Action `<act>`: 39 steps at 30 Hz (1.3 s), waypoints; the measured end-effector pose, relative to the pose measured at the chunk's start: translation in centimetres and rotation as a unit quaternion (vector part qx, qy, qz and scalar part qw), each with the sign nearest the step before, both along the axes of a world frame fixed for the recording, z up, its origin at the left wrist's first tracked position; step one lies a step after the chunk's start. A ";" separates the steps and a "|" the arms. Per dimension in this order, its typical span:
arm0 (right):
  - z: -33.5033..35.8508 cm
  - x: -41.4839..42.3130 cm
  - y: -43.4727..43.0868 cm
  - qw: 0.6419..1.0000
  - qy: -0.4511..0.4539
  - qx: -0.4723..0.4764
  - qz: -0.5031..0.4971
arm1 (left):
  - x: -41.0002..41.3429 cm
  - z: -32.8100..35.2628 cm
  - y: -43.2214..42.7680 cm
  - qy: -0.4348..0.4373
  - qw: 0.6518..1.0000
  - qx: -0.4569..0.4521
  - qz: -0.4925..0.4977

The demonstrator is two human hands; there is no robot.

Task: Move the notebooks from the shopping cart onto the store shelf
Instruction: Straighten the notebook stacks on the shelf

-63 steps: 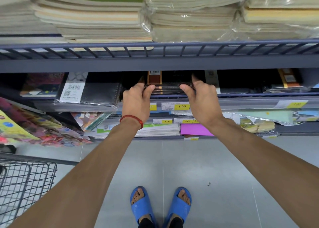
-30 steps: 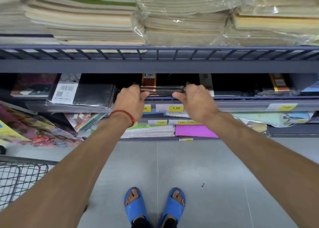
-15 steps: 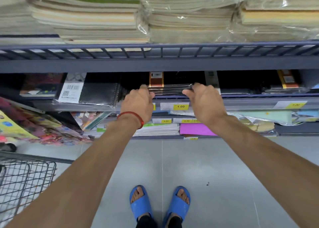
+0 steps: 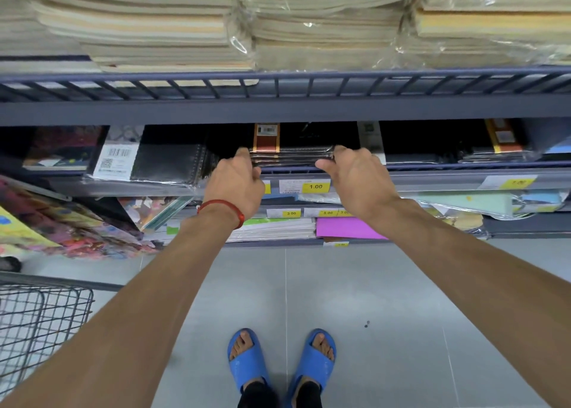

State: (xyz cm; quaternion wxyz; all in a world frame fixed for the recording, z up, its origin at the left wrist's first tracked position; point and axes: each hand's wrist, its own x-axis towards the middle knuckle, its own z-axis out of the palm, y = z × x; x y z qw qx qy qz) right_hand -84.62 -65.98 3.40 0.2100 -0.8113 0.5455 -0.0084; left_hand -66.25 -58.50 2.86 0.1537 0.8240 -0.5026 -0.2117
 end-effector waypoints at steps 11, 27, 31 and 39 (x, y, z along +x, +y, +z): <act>2.6 -2.6 7.0 0.991 -0.011 -0.129 -0.009 | -1.2 2.8 5.2 -0.053 0.997 -0.053 -0.028; 14.8 1.2 15.9 0.980 0.041 -0.171 0.097 | 1.9 16.4 16.2 -0.307 0.940 -0.029 -0.144; 15.9 3.9 17.8 0.981 0.045 -0.165 0.089 | 5.1 17.5 17.5 -0.312 0.938 -0.009 -0.149; 14.5 11.7 20.5 0.986 0.027 -0.163 -0.001 | 14.0 15.8 18.1 -0.280 0.942 0.007 -0.185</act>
